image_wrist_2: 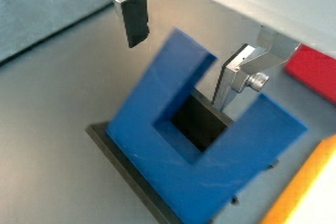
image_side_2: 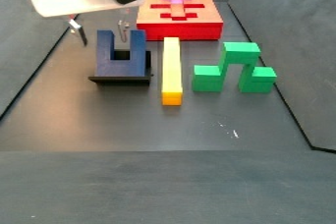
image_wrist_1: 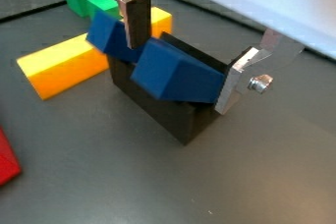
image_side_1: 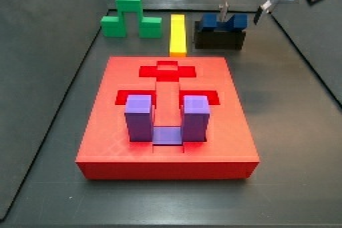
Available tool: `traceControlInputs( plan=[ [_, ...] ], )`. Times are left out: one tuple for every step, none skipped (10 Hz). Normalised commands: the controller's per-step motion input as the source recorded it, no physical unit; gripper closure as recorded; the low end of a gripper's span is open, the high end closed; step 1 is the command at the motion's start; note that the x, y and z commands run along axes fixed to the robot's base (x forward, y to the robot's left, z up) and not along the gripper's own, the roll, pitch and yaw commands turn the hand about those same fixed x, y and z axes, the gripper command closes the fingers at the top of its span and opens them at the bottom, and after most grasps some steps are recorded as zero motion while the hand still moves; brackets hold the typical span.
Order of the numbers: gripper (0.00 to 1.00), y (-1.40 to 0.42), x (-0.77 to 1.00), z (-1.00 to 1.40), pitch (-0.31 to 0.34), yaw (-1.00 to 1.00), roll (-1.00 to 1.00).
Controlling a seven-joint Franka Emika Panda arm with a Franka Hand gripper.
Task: Pick up the blue object. Move up. Place the blue object on the fixture. Regrasp the blue object. Move to above the board. Insert the blue object.
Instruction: Regrasp the blue object.
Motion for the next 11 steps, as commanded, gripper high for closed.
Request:
traceControlInputs(
  plan=[
    [0.00, -0.13, -0.14, -0.15, 0.000, 0.09, 1.00],
    [0.00, -0.09, -0.06, -0.10, 0.000, 0.04, 1.00],
    [0.00, -0.08, 0.00, -0.06, 0.000, 0.00, 1.00],
    [0.00, -0.10, 0.12, 0.02, 0.000, 0.00, 1.00],
    [0.00, -0.11, 0.21, 0.15, 0.000, 0.00, 1.00],
    [0.00, -0.08, 0.25, 0.18, 0.034, 0.00, 1.00],
    [0.00, -0.07, 0.23, 0.16, 0.069, 0.00, 1.00],
    [0.00, -0.09, 0.21, 0.04, 0.086, 0.00, 1.00],
    [0.00, -0.06, 0.20, -0.08, 0.000, 0.00, 0.48],
    [0.00, -0.01, 0.28, -0.13, 0.000, 0.00, 0.43],
    [0.00, 0.00, 0.28, -0.09, 0.000, 0.00, 0.60]
  ],
)
